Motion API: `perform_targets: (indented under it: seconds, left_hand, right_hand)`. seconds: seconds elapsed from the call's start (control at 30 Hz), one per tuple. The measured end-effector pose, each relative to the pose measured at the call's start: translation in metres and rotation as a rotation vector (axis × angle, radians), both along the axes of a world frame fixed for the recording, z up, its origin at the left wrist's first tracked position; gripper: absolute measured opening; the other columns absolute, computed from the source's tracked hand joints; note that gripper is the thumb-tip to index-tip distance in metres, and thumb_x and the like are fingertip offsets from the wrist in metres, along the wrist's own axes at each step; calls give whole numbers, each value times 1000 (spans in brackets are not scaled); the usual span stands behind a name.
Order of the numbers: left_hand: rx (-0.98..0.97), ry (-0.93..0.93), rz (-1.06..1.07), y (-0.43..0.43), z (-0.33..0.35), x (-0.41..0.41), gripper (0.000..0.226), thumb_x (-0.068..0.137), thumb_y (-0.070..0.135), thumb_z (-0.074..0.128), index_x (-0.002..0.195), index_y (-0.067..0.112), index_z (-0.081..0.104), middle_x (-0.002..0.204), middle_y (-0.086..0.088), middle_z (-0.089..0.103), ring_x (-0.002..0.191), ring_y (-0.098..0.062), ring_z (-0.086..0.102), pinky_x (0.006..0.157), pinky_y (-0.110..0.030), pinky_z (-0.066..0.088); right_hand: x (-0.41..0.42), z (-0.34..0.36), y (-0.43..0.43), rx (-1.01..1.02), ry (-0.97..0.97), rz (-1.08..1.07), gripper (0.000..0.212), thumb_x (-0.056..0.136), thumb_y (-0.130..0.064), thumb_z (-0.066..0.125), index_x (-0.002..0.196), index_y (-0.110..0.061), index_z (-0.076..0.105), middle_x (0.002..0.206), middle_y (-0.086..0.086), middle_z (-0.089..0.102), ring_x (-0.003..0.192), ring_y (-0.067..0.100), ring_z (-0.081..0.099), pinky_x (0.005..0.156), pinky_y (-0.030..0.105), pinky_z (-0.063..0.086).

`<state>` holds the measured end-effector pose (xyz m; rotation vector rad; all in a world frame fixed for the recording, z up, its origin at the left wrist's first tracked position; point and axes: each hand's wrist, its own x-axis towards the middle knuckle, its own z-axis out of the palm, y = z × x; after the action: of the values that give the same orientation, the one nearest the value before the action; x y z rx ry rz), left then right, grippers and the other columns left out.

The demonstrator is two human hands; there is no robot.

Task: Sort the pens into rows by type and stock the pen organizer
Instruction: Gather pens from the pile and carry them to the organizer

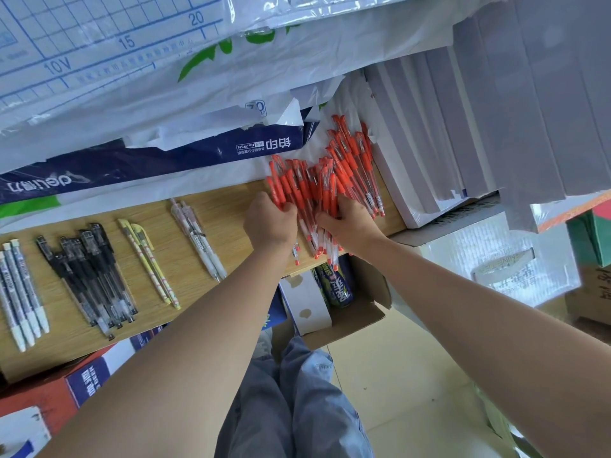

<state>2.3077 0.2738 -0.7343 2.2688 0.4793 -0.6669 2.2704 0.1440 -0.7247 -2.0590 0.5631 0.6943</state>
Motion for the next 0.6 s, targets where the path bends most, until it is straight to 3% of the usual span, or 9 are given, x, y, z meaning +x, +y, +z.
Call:
perform_targets:
  seconds: [0.23,0.33,0.43,0.6]
  left_hand:
    - [-27,51,64,-11,-7,2,41,78,37,76,101,6,63,98,-5,69,89,-25,65,72,-29,44]
    - [-23,89,72,-15,-7,6,31,78,33,76,94,8,68,91,-3,70,84,-25,67,69,-27,44]
    - [-4,57,80,-18,-2,4,14,82,23,71,85,10,69,81,-1,65,77,-22,63,67,-26,41]
    - [13,4,27,-14,-1,3,12,83,24,69,82,12,66,79,1,62,70,-18,54,67,-26,39]
  right_hand:
    - [-6,-2,-2,-69,-68,1,23,88,-16,58,71,-25,45,58,-5,48,47,7,44,42,9,32]
    - [-8,-3,-9,-104,-74,-3,22,89,-16,58,72,-23,45,58,-5,47,47,8,43,40,8,32]
    - [-10,-2,-15,-102,-67,35,8,90,-18,58,86,-13,53,63,-3,53,50,7,47,44,8,33]
    - [-11,-3,-18,-33,-18,-10,16,91,-24,57,92,-8,57,71,5,57,55,13,49,50,18,38]
